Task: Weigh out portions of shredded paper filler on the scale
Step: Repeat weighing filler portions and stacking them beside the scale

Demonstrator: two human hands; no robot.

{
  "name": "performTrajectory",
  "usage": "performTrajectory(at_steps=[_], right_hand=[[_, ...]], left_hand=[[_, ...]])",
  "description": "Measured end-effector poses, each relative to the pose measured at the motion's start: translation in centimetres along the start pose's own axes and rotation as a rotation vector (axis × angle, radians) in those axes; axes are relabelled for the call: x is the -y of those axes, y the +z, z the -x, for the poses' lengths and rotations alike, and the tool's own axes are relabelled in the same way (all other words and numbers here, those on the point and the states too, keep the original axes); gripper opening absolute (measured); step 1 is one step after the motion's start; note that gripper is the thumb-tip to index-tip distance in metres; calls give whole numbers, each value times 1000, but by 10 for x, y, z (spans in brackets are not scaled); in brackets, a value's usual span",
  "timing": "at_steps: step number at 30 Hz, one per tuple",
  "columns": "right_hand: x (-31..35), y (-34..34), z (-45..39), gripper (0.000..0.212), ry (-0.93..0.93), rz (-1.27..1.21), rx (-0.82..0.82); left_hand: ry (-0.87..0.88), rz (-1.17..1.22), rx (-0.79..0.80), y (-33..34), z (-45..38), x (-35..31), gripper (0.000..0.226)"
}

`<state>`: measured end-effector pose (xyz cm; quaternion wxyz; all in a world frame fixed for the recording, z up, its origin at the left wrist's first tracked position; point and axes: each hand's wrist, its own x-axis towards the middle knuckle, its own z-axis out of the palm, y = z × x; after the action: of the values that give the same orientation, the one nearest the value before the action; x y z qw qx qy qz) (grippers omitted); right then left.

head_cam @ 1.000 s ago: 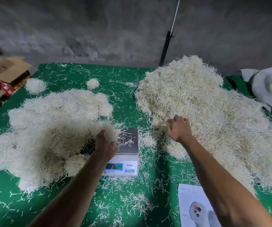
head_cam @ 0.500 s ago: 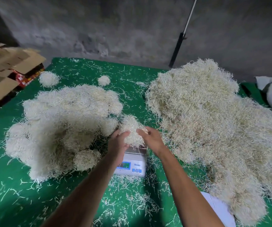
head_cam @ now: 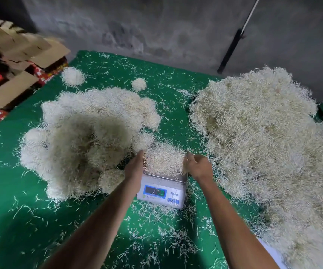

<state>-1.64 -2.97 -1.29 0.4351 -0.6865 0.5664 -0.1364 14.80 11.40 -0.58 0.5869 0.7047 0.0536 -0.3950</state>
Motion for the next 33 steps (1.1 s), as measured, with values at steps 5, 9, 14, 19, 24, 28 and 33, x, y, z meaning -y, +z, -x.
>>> performTrajectory(at_steps=[5,9,14,19,24,28,33], right_hand=[[-1,8,4,26,-24,-57,-40],[-2,11,19,21,-33,-77,-62],[-14,5,27,31,-34,150,-75],[-19,-1,25,22,-5,113,-61],[-13,-1,21,21,-35,187,-47],[-9,2,7,21,-51,208,-100],[9,20,0,69,-66,204,-135]], left_hand=[[-55,21,22,-10,-1,9,71],[-158,121,78,-20,10,12,70],[-252,169,119,-31,21,10,90],[-243,162,136,-31,24,1,101],[-268,161,186,-26,19,-5,106],[-257,121,186,-20,7,-14,103],[-154,-58,206,2,-13,-22,75]])
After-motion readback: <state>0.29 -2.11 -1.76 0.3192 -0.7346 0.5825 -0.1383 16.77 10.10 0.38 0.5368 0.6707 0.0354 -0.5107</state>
